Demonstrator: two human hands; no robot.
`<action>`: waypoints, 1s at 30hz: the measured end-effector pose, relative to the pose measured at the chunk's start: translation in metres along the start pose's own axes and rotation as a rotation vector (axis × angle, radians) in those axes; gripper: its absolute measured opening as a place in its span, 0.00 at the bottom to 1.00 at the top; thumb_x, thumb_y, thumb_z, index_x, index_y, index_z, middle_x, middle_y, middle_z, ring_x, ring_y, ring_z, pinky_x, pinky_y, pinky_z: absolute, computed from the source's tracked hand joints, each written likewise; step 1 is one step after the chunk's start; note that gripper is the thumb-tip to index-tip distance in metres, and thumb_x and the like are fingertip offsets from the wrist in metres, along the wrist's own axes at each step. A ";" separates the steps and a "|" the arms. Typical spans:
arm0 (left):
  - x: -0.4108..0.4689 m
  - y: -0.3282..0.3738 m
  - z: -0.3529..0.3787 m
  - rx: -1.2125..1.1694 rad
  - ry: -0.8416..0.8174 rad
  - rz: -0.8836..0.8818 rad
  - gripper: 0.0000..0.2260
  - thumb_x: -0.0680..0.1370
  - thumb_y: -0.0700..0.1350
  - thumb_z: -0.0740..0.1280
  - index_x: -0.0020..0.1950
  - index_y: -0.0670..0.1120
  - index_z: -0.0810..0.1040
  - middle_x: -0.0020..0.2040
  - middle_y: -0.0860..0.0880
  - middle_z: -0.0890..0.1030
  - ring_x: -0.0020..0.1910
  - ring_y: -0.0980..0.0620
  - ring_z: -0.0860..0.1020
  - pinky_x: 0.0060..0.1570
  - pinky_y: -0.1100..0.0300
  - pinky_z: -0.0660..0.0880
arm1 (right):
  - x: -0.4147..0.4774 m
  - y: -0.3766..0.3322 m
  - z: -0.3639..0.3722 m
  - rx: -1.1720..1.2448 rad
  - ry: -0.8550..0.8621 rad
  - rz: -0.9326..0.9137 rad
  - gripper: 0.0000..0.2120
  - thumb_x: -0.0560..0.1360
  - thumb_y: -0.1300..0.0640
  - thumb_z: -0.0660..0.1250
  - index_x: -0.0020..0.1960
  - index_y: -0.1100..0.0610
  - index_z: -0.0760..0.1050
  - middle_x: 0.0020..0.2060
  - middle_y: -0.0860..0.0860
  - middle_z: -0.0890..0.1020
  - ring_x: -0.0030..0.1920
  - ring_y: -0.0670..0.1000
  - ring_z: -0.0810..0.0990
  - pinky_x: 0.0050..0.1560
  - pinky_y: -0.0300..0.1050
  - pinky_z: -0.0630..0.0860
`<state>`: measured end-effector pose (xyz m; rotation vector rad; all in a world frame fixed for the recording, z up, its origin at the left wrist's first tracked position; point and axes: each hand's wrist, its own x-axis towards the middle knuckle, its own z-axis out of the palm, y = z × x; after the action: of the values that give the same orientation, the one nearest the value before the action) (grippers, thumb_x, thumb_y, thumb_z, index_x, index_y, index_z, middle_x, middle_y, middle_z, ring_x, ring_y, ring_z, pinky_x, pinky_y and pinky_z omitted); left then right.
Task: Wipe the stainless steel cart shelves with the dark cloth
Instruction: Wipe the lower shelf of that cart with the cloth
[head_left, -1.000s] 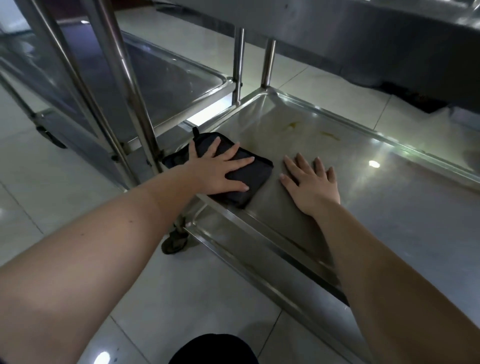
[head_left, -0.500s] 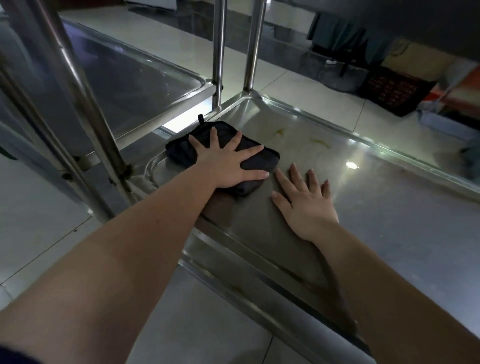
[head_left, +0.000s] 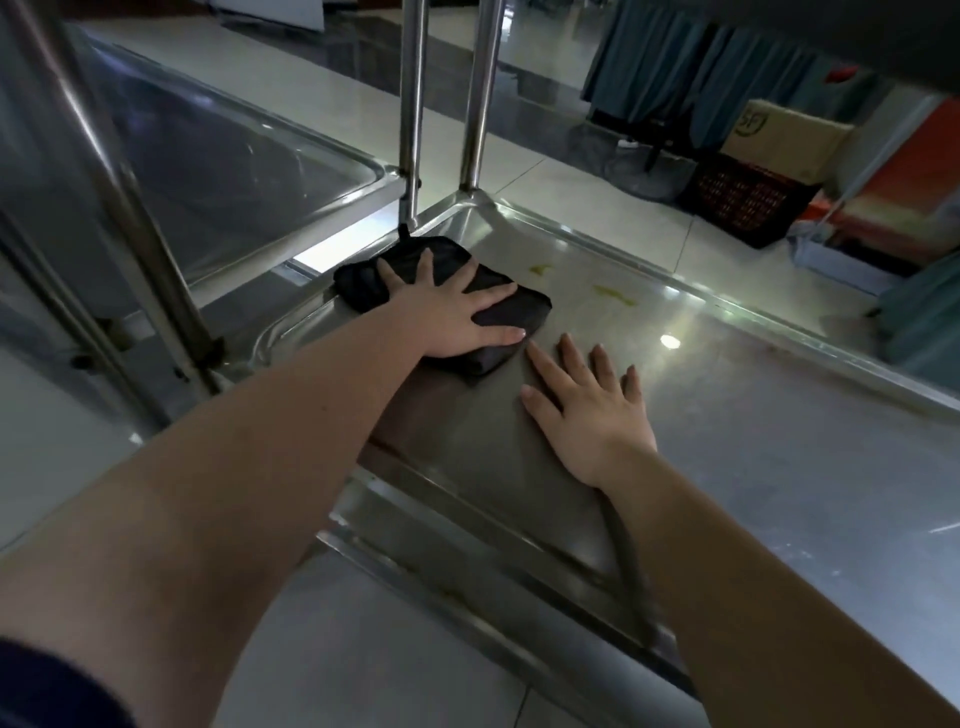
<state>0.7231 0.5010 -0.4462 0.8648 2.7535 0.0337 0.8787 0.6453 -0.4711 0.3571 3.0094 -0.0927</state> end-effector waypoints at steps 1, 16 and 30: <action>-0.016 -0.005 0.004 -0.001 -0.005 -0.004 0.35 0.67 0.81 0.43 0.73 0.75 0.39 0.80 0.57 0.37 0.77 0.35 0.36 0.64 0.21 0.38 | -0.001 0.000 0.000 0.002 0.000 0.001 0.29 0.79 0.32 0.40 0.78 0.35 0.39 0.80 0.45 0.42 0.79 0.56 0.39 0.76 0.62 0.38; -0.079 -0.015 0.025 -0.021 -0.026 -0.074 0.37 0.63 0.82 0.41 0.70 0.77 0.35 0.79 0.57 0.34 0.76 0.34 0.33 0.62 0.20 0.37 | -0.023 -0.011 0.001 0.017 0.001 -0.035 0.29 0.79 0.33 0.40 0.78 0.36 0.38 0.80 0.44 0.42 0.79 0.55 0.38 0.77 0.60 0.37; -0.014 0.004 -0.001 -0.007 -0.015 -0.062 0.35 0.70 0.80 0.45 0.74 0.74 0.40 0.80 0.56 0.37 0.77 0.35 0.35 0.63 0.20 0.36 | -0.018 -0.007 -0.001 0.043 0.002 -0.027 0.29 0.79 0.32 0.42 0.77 0.34 0.40 0.80 0.42 0.43 0.79 0.53 0.40 0.77 0.60 0.38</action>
<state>0.7362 0.4966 -0.4420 0.7742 2.7631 0.0250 0.8941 0.6347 -0.4678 0.3204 3.0184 -0.1595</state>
